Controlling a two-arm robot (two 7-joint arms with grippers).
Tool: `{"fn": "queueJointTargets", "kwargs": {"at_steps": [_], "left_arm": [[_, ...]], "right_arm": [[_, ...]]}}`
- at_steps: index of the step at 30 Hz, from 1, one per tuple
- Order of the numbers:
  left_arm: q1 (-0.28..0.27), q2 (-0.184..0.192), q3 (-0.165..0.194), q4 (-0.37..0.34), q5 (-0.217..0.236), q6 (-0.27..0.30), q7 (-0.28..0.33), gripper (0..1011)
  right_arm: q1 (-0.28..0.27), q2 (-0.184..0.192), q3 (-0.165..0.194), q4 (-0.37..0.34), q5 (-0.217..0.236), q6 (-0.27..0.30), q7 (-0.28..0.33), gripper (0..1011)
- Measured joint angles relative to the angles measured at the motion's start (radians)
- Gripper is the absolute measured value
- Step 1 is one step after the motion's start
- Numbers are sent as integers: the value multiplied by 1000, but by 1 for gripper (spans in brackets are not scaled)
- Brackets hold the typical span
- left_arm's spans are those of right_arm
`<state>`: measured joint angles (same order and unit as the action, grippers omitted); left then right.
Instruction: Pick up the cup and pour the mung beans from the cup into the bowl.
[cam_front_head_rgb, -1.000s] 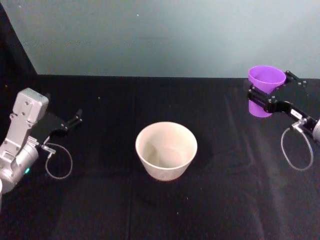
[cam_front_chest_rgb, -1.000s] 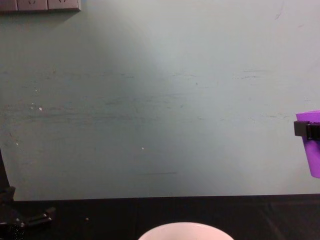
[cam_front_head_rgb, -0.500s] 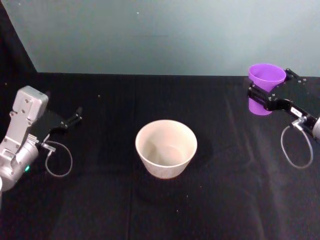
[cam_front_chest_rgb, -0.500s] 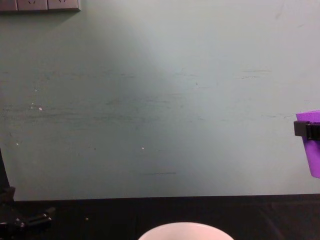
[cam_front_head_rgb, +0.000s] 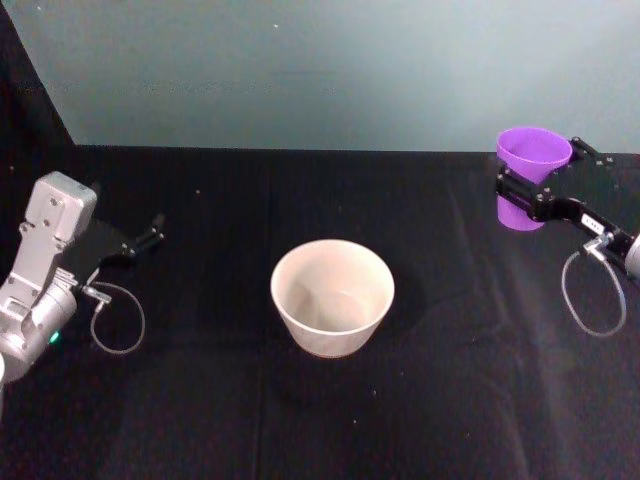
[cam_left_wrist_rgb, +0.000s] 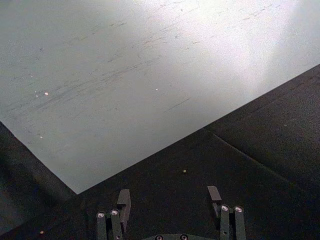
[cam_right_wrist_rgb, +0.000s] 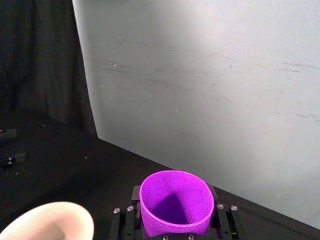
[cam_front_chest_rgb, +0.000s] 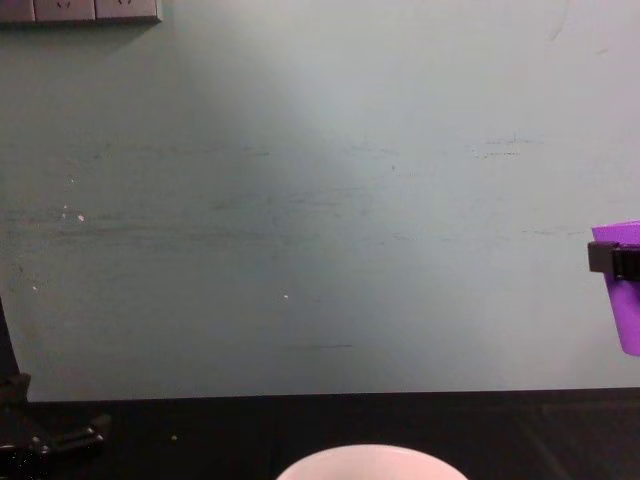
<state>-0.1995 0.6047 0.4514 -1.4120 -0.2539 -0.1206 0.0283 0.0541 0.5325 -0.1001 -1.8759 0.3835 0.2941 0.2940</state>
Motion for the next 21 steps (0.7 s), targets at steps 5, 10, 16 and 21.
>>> {"fn": "queueJointTargets", "kwargs": {"at_steps": [5, 10, 16, 21], "left_arm": [[0, 0, 0, 0, 0, 0, 0, 1000], [0, 0, 0, 0, 0, 0, 0, 1000], [0, 0, 0, 0, 0, 0, 0, 1000], [0, 0, 0, 0, 0, 0, 0, 1000]], "right_arm": [[0, 0, 0, 0, 0, 0, 0, 742], [0, 0, 0, 0, 0, 0, 0, 742], [0, 0, 0, 0, 0, 0, 0, 742], [0, 0, 0, 0, 0, 0, 0, 742]]}}
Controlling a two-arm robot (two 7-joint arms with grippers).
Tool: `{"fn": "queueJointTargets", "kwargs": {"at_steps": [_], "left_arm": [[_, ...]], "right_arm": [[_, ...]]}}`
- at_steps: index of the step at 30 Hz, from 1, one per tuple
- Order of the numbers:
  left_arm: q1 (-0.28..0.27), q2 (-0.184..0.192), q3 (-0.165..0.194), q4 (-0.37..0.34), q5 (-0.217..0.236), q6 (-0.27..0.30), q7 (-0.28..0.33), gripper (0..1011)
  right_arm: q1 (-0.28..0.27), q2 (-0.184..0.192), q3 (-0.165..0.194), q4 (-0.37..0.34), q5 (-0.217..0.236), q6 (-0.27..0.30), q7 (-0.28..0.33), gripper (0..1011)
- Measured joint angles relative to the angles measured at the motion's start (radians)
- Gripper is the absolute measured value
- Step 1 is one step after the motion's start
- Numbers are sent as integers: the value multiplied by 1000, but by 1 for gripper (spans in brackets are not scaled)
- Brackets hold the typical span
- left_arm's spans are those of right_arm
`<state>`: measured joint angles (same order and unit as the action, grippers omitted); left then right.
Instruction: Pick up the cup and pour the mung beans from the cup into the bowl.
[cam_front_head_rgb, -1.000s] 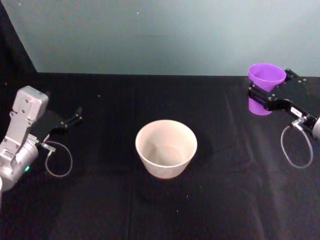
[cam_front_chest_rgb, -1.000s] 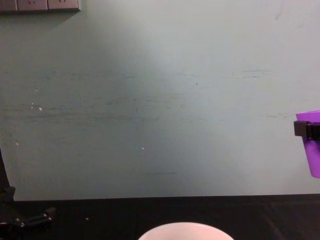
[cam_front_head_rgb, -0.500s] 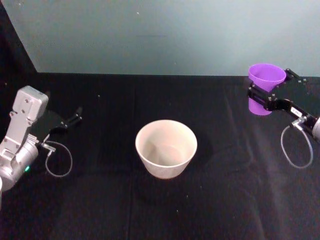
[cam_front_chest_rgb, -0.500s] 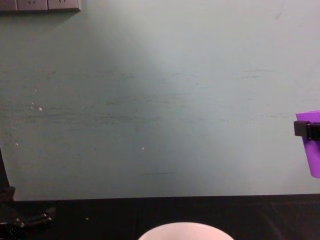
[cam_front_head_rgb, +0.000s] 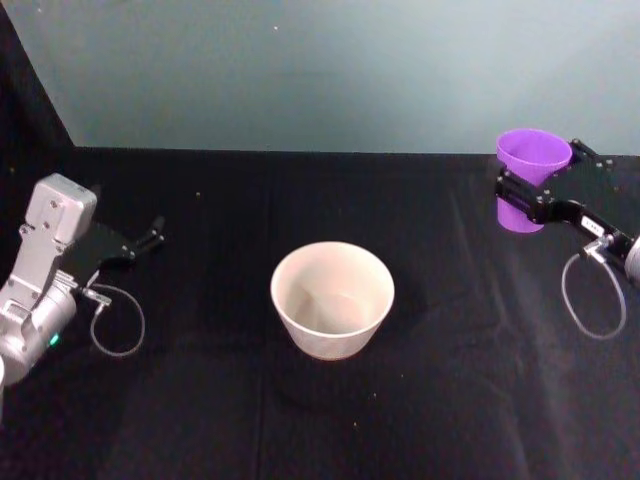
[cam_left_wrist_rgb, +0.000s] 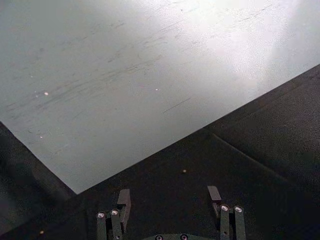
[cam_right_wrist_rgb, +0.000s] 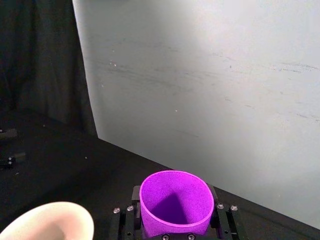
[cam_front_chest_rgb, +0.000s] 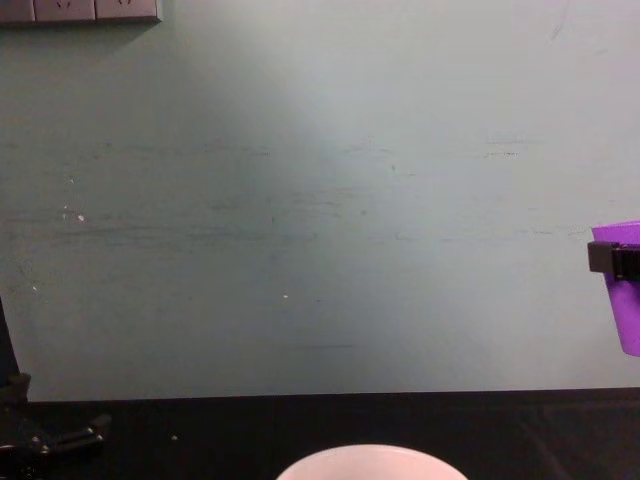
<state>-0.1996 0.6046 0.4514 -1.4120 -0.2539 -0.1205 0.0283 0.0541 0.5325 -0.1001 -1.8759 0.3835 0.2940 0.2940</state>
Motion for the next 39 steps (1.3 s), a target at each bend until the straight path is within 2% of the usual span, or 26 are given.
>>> {"fn": "queueJointTargets", "kwargs": {"at_steps": [39], "left_arm": [[0, 0, 0, 0, 0, 0, 0, 1000]], "right_arm": [[0, 0, 0, 0, 0, 0, 0, 742]]}}
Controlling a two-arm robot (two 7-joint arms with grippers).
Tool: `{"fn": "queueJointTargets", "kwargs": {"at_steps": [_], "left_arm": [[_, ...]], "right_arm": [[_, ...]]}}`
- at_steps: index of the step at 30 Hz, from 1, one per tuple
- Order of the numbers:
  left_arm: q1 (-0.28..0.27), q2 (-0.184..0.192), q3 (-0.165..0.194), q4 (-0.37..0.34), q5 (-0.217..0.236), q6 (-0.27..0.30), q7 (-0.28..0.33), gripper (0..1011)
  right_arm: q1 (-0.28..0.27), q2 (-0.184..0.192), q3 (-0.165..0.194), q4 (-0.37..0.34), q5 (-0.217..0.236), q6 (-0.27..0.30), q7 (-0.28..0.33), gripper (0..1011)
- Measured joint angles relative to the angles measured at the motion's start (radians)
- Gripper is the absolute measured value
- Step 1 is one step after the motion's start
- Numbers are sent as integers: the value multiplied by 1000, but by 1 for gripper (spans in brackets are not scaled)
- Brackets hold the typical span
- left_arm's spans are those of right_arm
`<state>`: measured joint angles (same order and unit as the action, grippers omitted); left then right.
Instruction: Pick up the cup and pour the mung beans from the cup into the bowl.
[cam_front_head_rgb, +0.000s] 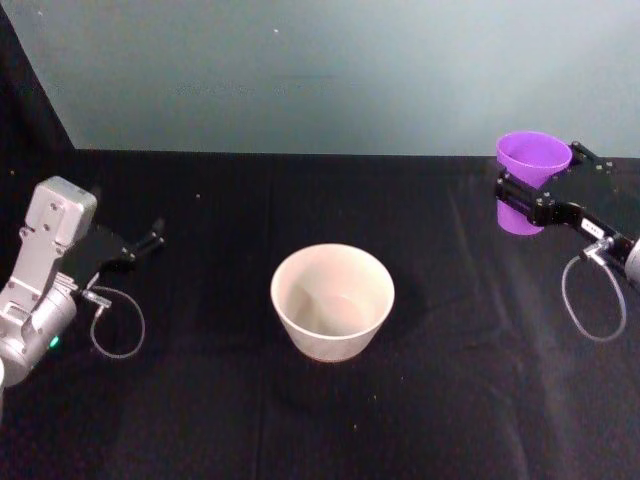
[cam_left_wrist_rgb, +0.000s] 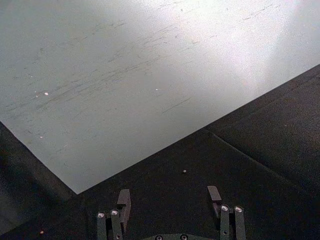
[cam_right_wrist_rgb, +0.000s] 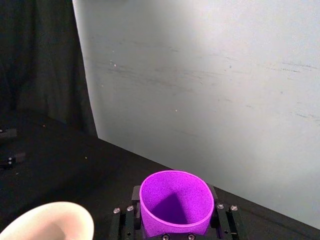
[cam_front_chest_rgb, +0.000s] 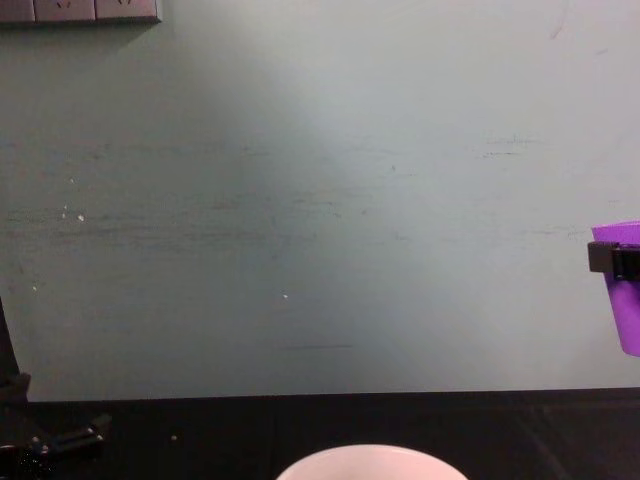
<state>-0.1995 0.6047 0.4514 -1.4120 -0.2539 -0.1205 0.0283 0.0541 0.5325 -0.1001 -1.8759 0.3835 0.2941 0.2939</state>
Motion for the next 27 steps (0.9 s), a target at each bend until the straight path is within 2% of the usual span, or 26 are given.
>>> {"fn": "queueJointTargets", "kwargs": {"at_steps": [10, 14, 20, 21, 22, 24, 25, 27], "left_arm": [[0, 0, 0, 0, 0, 0, 0, 1000], [0, 0, 0, 0, 0, 0, 0, 1000], [0, 0, 0, 0, 0, 0, 0, 1000], [0, 0, 0, 0, 0, 0, 0, 1000], [0, 0, 0, 0, 0, 0, 0, 1000], [0, 0, 0, 0, 0, 0, 0, 1000], [0, 0, 0, 0, 0, 0, 0, 1000], [0, 0, 0, 0, 0, 0, 0, 1000]], "right_arm": [[2, 0, -1, 4, 3, -2, 0, 742], [21, -3, -20, 31, 10, -3, 5, 742], [73, -15, -78, 78, -11, 8, 6, 742], [86, -19, -96, 91, -20, 9, 8, 742], [86, -19, -96, 91, -20, 9, 8, 742], [114, -28, -132, 119, -43, 11, 13, 742], [114, -28, -132, 119, -43, 11, 13, 742], [134, -35, -154, 138, -62, 14, 13, 742]]}}
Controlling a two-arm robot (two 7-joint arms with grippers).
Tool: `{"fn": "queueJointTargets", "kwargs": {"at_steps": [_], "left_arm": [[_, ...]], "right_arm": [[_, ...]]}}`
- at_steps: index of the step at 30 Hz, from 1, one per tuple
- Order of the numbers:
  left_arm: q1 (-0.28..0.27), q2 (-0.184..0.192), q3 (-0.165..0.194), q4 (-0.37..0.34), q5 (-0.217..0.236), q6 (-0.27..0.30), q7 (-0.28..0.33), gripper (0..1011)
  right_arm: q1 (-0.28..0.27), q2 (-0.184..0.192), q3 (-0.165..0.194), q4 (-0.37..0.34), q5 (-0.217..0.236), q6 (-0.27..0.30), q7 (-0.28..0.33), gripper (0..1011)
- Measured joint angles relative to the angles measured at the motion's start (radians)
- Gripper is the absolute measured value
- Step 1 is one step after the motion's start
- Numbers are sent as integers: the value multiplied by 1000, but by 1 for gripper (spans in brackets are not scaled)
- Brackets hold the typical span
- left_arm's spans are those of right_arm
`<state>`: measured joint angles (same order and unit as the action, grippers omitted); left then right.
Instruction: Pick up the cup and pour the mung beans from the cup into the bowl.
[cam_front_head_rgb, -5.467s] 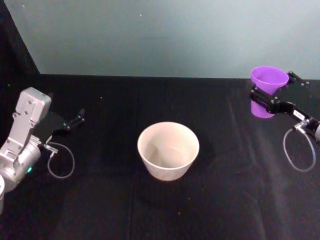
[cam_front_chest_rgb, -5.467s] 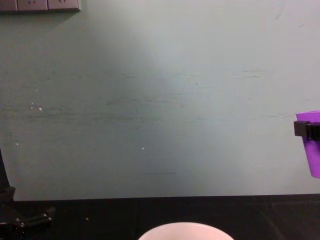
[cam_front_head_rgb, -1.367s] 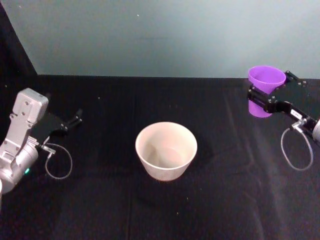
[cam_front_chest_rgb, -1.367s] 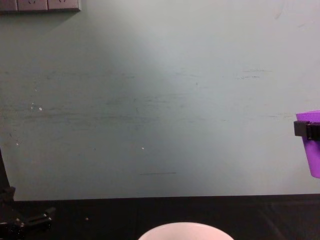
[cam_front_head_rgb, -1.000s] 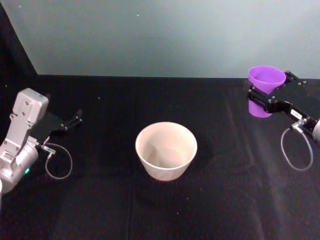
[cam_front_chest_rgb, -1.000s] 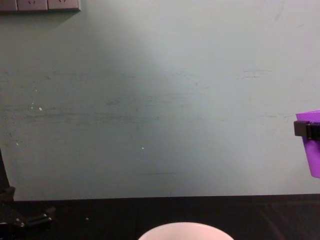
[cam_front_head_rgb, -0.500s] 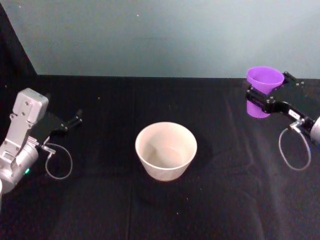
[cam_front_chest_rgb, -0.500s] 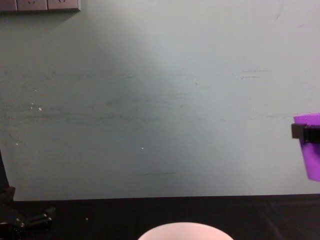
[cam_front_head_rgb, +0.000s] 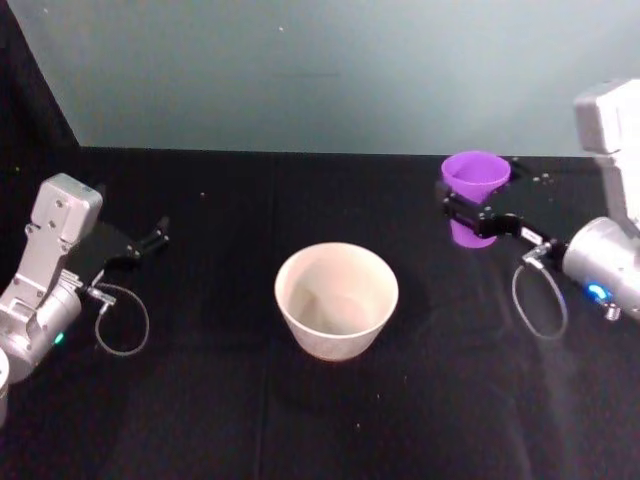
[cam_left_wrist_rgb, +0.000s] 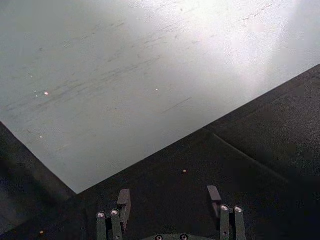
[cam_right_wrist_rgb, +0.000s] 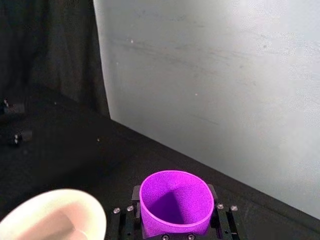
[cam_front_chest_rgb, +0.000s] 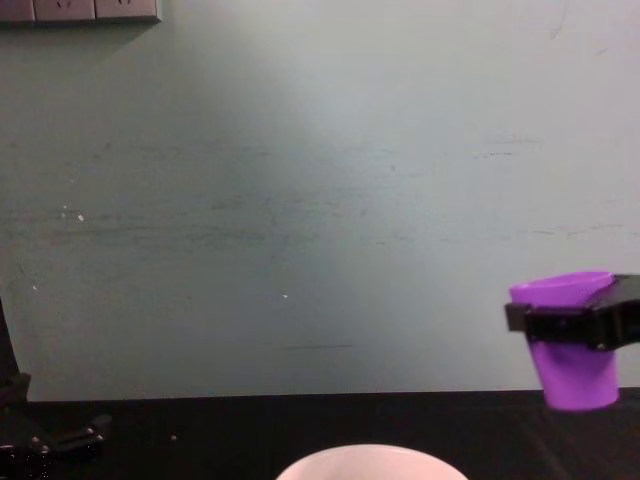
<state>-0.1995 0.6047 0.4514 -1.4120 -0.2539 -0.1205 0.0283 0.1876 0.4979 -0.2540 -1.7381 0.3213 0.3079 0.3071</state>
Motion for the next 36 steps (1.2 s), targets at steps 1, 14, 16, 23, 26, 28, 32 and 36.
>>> {"fn": "queueJointTargets", "kwargs": {"at_steps": [1, 14, 16, 23, 26, 28, 32, 36], "left_arm": [[0, 0, 0, 0, 0, 0, 0, 1000], [0, 0, 0, 0, 0, 0, 0, 1000], [0, 0, 0, 0, 0, 0, 0, 1000], [0, 0, 0, 0, 0, 0, 0, 1000], [0, 0, 0, 0, 0, 0, 0, 1000], [0, 0, 0, 0, 0, 0, 0, 1000], [0, 0, 0, 0, 0, 0, 0, 1000], [0, 0, 0, 0, 0, 0, 0, 1000]], "right_arm": [[6, -2, -7, 6, -8, 1, 0, 742], [50, -11, -69, 24, -144, 13, -17, 742], [55, -9, -84, 28, -181, 9, -22, 743], [67, -3, -127, 37, -275, -16, -31, 742], [69, 0, -147, 37, -318, -30, -40, 742], [69, 4, -166, 34, -364, -47, -55, 742], [69, 12, -201, 25, -452, -71, -87, 742], [69, 18, -231, 22, -531, -79, -113, 742]]}}
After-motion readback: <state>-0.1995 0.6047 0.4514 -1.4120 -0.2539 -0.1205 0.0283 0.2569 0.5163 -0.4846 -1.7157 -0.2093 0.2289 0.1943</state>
